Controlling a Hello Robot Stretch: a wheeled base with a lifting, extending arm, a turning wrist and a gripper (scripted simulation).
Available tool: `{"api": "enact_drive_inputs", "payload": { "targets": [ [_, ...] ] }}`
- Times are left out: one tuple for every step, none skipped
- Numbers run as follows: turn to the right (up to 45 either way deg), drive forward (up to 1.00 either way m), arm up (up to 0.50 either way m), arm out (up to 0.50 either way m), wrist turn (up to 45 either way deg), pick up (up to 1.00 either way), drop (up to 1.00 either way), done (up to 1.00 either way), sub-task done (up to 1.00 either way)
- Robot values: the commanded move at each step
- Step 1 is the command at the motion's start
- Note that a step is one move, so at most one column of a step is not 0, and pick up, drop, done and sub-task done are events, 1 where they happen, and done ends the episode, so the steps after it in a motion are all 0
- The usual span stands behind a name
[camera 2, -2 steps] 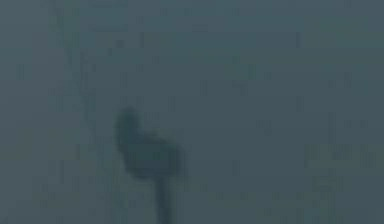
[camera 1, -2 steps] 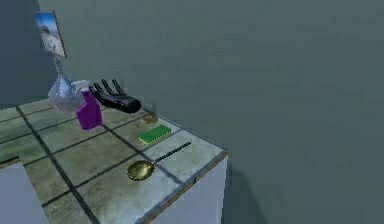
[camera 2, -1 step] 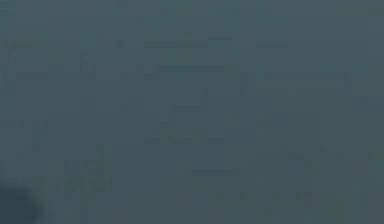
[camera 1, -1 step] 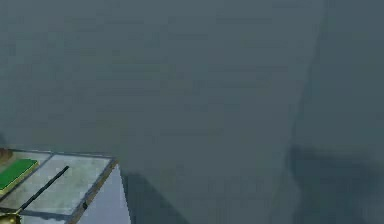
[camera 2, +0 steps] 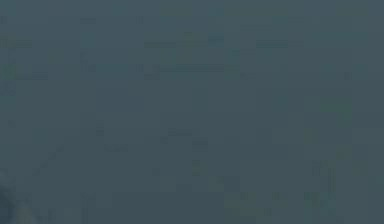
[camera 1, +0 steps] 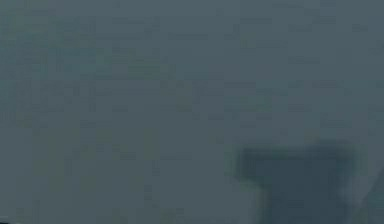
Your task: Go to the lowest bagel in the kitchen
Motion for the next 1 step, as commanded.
{"api": "enact_drive_inputs", "payload": {
  "targets": [
    [3.0,0.00,0.00,0.00,0.0,0.00,0.00,0.00,0.00]
  ]
}}
